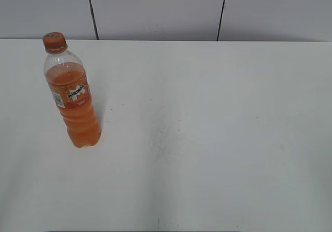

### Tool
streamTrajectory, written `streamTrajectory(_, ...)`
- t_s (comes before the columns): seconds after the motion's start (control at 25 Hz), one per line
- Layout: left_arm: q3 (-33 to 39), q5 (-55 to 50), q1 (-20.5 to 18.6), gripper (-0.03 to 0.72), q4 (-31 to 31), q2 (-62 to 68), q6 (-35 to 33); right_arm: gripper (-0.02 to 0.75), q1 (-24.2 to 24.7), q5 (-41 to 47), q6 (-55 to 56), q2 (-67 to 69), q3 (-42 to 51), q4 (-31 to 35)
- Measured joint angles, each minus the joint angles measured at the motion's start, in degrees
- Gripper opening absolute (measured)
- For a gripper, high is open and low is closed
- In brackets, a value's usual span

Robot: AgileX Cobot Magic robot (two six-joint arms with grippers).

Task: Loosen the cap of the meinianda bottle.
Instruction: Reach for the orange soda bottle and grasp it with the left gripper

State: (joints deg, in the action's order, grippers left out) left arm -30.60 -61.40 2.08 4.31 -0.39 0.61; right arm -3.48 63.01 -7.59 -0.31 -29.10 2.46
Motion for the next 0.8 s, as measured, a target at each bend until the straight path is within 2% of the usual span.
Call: streamTrajectory(0.8, 0.00, 0.00, 0.00, 0.499, 0.00, 0.00, 0.00, 0.480, 0.00, 0.00, 0.00, 0.00, 0.00, 0.00)
